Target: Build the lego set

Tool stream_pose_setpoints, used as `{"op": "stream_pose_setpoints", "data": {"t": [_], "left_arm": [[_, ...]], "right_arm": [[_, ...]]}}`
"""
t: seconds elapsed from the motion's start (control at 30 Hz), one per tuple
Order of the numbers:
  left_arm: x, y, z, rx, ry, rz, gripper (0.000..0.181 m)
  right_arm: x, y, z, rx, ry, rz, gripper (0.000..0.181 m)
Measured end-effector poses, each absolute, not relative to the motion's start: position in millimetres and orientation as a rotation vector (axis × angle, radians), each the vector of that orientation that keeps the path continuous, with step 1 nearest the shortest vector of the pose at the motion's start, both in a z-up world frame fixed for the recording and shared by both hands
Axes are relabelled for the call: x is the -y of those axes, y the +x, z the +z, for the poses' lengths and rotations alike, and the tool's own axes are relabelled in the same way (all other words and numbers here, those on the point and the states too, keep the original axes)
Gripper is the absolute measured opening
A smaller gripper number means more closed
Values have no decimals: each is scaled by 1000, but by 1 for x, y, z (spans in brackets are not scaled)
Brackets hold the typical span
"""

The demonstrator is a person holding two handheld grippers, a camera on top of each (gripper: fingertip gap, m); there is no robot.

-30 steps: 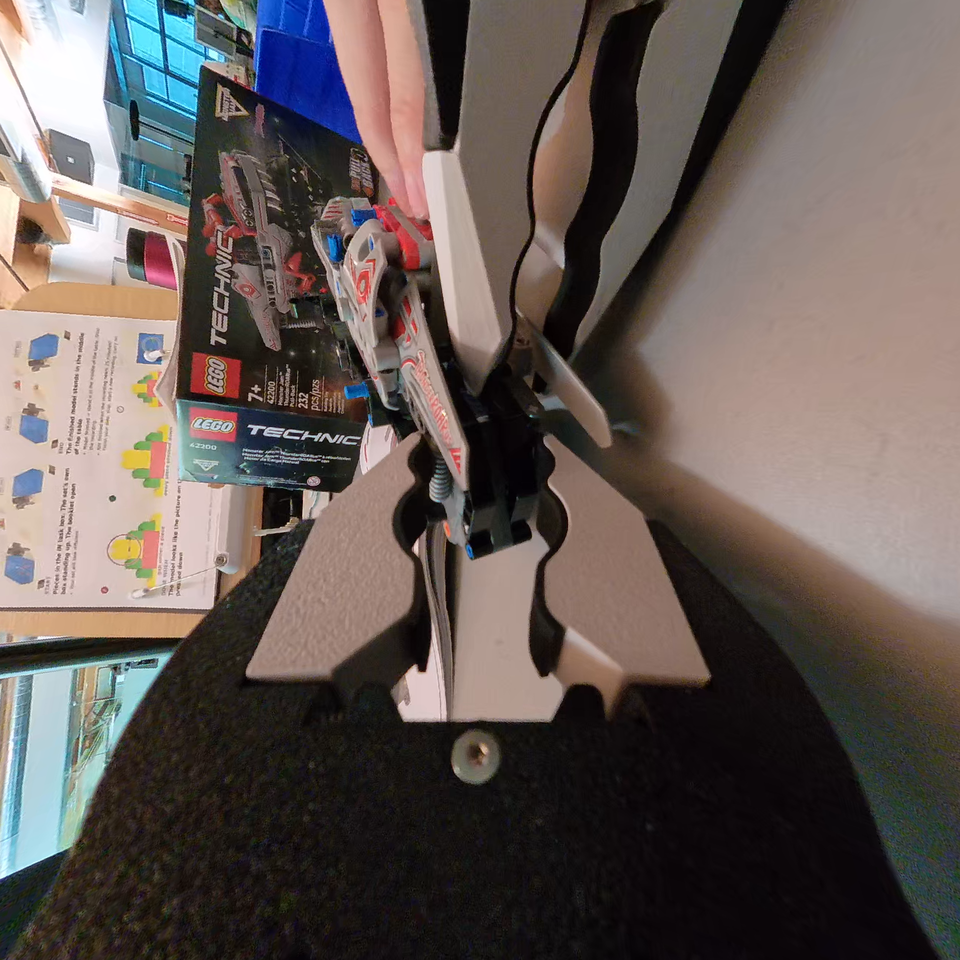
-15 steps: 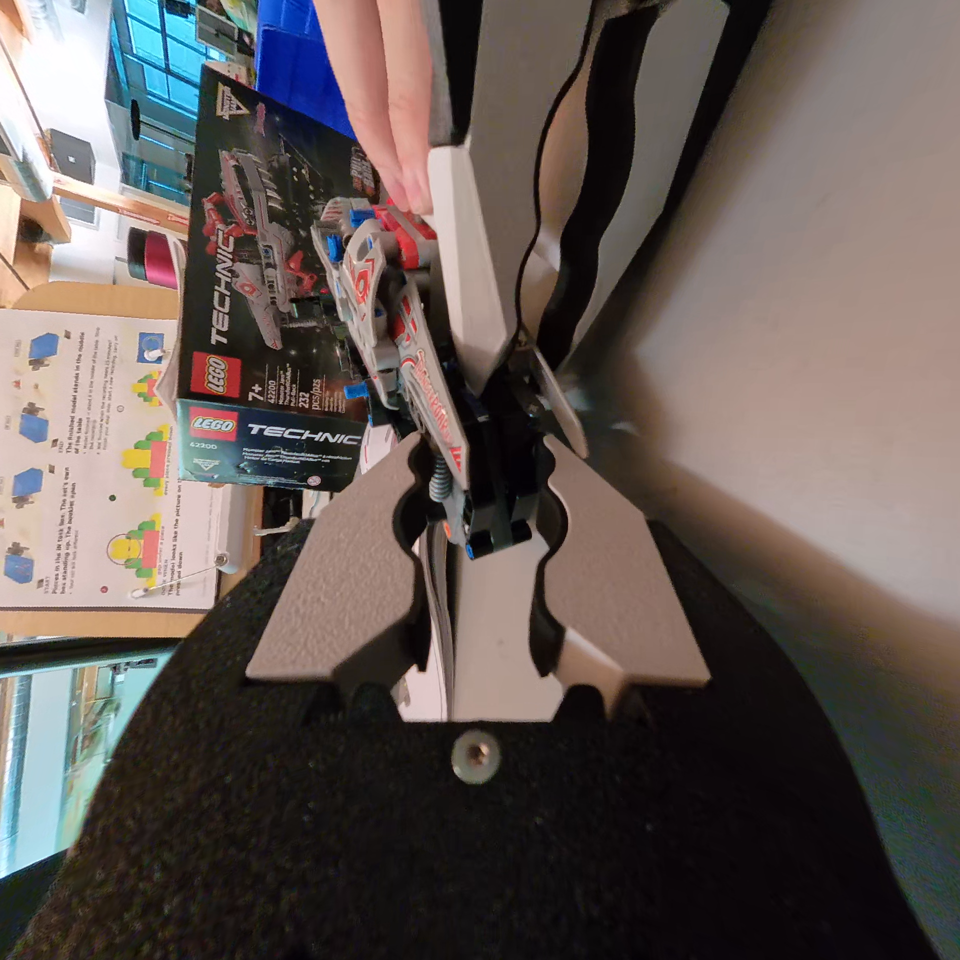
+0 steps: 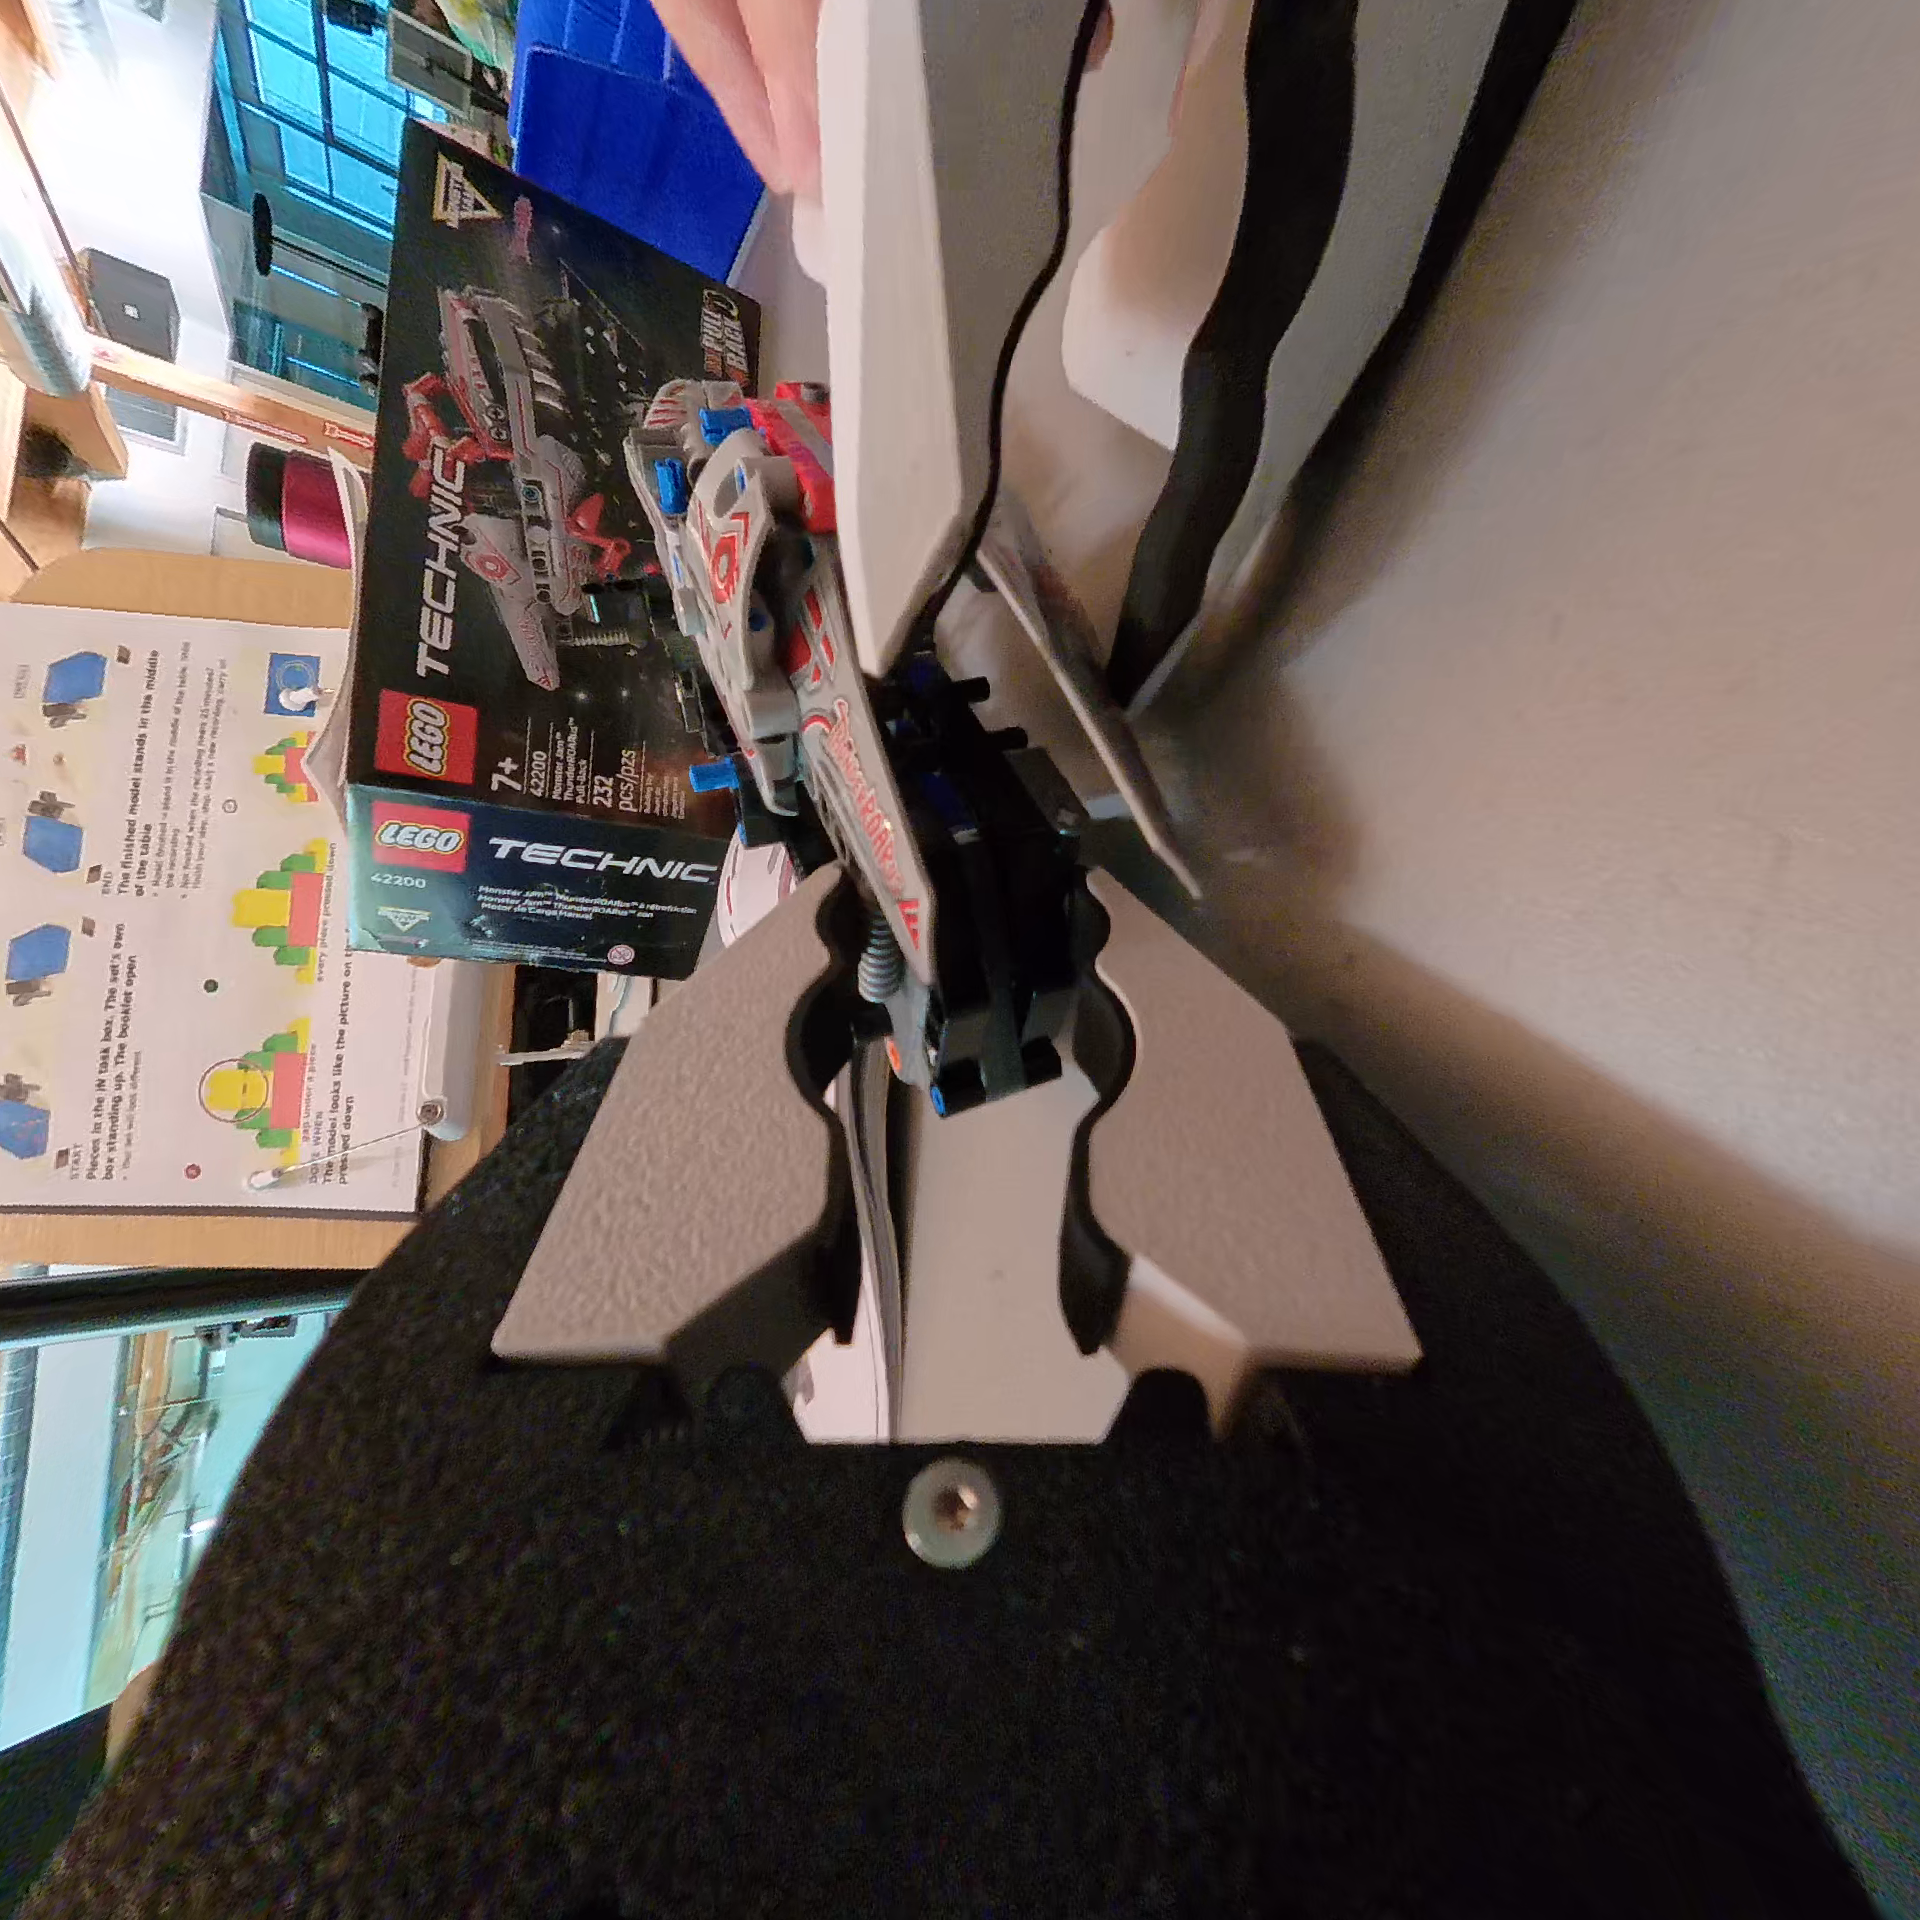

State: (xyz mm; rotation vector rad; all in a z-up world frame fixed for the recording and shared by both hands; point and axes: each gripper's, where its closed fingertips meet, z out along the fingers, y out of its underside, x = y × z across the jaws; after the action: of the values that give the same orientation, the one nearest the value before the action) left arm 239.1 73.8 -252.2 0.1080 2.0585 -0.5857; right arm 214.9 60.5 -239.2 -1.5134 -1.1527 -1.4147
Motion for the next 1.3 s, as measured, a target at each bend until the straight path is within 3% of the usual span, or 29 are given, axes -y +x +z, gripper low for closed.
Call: {"op": "stream_pose_setpoints", "data": {"t": [0.1, 0.17, 0.47, 0.77, 1.07, 1.17, 1.3], "left_arm": [[-75, 238, -253, -2050, 130, -557, 37], [-75, 237, -254, -2052, 137, -553, 38], [-73, 235, -254, -2044, 161, -503, 38], [-71, 233, -246, -2032, 110, -536, 37], [-59, 209, -208, -2151, -516, -1418, 37], [-44, 207, -187, -2188, -792, -1914, 37], [-8, 207, -185, -2311, -1019, -2328, 37]], "right_arm": [[-58, 203, -240, 1194, -1474, -1427, 19], [-53, 201, -244, 1149, -1544, -1388, 18], [-24, 181, -252, 1061, -1677, -1256, 29], [-10, 171, -258, 1006, -1786, -1176, 26], [15, 167, -217, 657, -1839, -919, 41], [39, 203, -169, 468, -1720, -1158, 46], [36, 231, -174, 440, -1801, -1200, 62]]}}
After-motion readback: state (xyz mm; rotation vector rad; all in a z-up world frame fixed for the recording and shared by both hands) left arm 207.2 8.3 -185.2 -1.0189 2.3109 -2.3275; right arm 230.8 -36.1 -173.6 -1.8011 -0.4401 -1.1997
